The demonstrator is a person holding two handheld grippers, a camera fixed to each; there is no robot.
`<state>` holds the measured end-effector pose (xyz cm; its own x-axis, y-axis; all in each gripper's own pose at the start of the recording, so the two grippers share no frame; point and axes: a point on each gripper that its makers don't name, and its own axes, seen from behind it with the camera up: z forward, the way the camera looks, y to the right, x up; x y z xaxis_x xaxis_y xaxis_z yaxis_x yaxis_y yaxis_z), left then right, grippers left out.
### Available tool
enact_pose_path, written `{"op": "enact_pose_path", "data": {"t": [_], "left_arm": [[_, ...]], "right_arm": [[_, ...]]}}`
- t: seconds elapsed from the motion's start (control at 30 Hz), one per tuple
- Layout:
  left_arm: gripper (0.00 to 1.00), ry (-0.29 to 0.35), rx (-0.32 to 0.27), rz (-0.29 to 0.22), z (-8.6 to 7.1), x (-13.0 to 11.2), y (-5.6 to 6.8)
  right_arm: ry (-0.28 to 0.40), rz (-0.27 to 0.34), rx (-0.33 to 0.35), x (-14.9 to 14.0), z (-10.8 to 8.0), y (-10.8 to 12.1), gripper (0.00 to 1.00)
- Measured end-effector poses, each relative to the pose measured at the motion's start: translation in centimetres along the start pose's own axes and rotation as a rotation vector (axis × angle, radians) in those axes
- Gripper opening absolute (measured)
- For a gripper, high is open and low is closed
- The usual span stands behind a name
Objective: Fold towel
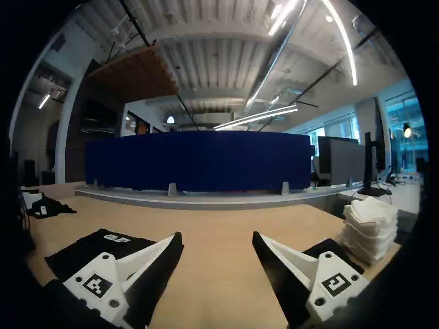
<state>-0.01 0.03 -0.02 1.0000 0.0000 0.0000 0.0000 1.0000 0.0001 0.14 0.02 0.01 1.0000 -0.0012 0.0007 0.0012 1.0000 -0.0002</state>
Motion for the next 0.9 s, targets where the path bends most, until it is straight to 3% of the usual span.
{"op": "enact_pose_path", "data": {"t": [0.57, 0.9], "left_arm": [[0.93, 0.000, 0.002, 0.006, -0.3, -0.1, 0.1], [0.93, 0.008, 0.017, -0.010, -0.5, 6.6, -0.7]], "right_arm": [[-0.012, -0.008, -0.009, -0.2, 0.0, 0.2, 1.00], [-0.006, -0.020, -0.012, 6.4, -1.3, 0.2, 1.00]]}}
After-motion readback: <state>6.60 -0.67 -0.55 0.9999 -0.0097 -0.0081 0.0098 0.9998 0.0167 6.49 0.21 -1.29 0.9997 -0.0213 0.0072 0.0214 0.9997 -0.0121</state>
